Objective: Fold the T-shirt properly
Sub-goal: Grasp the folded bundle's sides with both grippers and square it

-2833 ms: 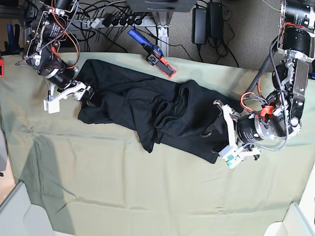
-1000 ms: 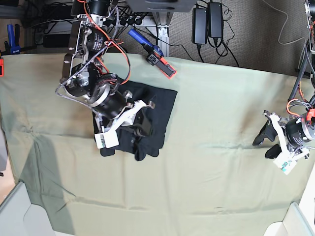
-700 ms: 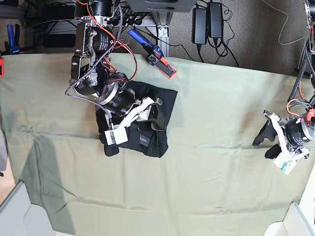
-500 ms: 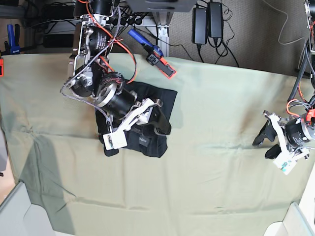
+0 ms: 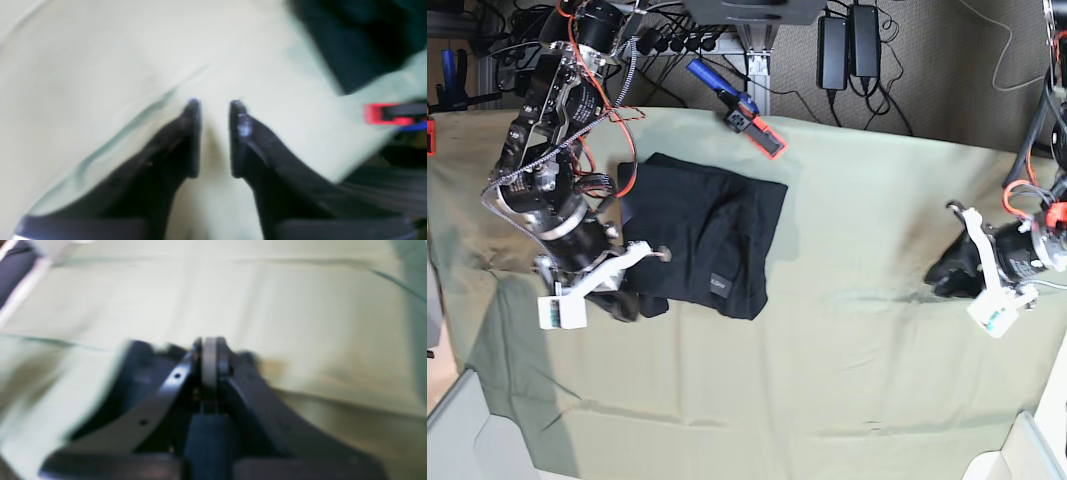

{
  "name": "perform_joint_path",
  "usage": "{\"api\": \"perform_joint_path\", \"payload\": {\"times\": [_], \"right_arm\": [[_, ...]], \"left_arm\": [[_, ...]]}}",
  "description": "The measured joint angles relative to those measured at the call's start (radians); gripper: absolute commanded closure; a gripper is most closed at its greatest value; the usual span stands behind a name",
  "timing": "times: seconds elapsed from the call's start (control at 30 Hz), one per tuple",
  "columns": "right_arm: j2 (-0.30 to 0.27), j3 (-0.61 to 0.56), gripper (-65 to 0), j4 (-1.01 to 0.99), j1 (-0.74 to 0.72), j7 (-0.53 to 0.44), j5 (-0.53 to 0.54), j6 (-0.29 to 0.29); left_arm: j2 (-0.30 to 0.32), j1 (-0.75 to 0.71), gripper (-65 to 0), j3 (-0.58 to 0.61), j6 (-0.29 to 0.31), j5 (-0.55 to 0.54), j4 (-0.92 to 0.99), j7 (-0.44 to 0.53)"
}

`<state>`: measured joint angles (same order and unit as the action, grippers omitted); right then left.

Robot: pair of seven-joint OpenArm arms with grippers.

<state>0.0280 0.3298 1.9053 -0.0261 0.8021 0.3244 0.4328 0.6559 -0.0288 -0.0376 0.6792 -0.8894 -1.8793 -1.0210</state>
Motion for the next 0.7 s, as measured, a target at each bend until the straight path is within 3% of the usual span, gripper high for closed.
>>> {"api": "perform_joint_path", "payload": {"times": [0.1,0.27,0.5,0.7], "right_arm": [[-0.050,0.060,0.0,-0.091,-0.034,-0.013,-0.003,0.000],[-0.117,0.089,0.0,-0.279,-0.157,-0.048,0.003,0.000],[-0.122,0.042,0.0,-0.611,-0.323,-0.063,0.003,0.000],[-0.122,-0.113,0.0,-0.745,-0.368,-0.065,-0.001,0.001]], "left_arm": [[-0.031,-0.032,0.0,0.039,0.004,-0.018,-0.069,0.023],[-0.082,-0.058,0.0,0.247,0.010,0.170,-0.077,0.065],[-0.127,-0.055,0.0,0.564,0.010,0.430,-0.055,0.170],[-0.190,-0.030,0.0,0.652,0.009,0.558,0.043,0.254]]}}
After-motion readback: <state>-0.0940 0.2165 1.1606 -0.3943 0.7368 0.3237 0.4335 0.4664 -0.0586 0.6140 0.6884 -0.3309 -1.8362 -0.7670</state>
